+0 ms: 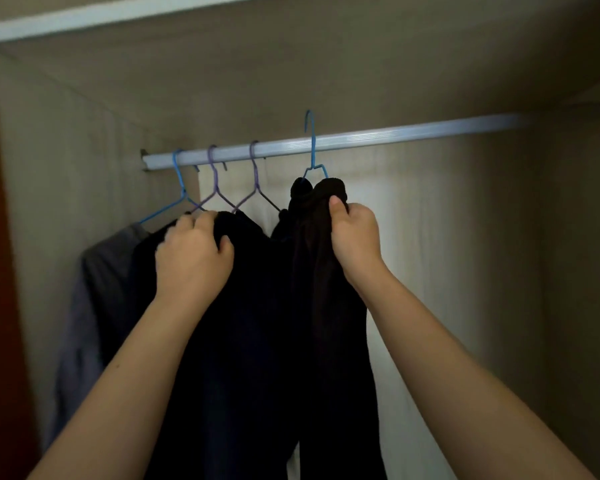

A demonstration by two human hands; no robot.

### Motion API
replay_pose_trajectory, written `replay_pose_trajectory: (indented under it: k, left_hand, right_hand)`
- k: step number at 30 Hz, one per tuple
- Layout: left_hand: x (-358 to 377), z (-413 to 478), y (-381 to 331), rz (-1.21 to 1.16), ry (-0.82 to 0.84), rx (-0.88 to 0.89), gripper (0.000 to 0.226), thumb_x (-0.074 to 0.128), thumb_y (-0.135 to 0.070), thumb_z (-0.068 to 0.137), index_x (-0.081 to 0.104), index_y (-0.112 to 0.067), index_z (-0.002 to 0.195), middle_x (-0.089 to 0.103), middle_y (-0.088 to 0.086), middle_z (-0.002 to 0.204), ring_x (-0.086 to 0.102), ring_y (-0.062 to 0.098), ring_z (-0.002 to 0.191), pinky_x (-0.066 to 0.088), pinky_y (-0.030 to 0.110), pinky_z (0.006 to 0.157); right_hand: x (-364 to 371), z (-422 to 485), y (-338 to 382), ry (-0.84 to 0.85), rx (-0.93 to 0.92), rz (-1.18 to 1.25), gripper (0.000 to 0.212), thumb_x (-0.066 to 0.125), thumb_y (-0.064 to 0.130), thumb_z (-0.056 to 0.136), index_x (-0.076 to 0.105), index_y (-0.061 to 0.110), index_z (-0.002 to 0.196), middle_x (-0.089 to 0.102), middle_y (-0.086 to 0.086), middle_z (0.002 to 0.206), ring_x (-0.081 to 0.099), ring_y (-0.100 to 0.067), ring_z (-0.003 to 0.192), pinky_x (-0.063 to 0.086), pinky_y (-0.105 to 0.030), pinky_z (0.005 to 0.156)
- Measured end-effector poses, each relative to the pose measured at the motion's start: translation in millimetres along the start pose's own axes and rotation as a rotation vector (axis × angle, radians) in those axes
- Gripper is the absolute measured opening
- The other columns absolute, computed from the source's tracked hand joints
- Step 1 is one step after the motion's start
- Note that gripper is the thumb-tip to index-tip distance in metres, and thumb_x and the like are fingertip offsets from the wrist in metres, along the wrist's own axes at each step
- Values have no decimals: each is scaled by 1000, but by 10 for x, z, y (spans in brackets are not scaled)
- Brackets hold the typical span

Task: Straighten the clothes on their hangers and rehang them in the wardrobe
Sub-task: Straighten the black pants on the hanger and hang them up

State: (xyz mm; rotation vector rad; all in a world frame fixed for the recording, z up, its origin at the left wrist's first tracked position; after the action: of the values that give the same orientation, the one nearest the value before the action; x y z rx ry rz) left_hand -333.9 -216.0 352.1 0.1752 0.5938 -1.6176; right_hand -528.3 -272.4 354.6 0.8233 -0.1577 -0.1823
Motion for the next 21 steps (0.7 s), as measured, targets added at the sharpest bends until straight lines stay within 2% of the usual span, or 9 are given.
replay_pose_trajectory:
  k: [3,5,8,14,21]
  left_hand:
    - [25,-30,67,-158,67,-3,39,51,-20,87,50,-10,125,58,14,121,56,34,106,44,39,87]
    - [39,-65,82,-235,87,6,36,53,-18,86,53,-11,121,64,6,109,61,27,97,45,34,85]
    - [91,-81,84,-304,151,25,35,55,-18,85,53,-15,120,59,-5,92,61,20,87,46,31,82]
    - [280,-106,49,-412,193,68,37,58,-20,85,51,-19,122,54,-7,91,59,14,80,48,28,78]
    - [344,-161,-47,-532,160,108,39,58,-24,85,49,-20,124,53,-9,93,55,4,73,46,23,73]
  right_hand:
    - [135,158,-43,-32,16,-11,43,38,29,97,33,15,57,38,1,59,38,-12,54,30,-25,51]
    - [165,259,-126,-54,40,-53,42,37,29,97,34,15,57,39,1,60,38,-12,55,31,-26,52]
    - [188,355,-246,-58,67,-130,43,36,28,98,32,15,57,37,0,60,36,-12,54,27,-25,49]
    - [297,291,-470,7,107,-248,41,35,28,98,34,14,59,38,0,61,37,-12,54,27,-25,48]
    - [287,318,-459,52,87,-277,39,36,28,97,37,12,62,40,0,63,39,-13,56,29,-26,49]
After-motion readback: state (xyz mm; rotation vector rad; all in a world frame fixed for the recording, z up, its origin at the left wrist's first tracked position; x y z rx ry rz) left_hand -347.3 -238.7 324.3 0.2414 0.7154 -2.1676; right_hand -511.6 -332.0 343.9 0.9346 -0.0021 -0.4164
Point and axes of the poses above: each hand's wrist, its own z-axis towards the middle knuckle, its own x-axis out of the palm, y = z × x, the point moved 4 cm from there along z, towards the middle knuckle
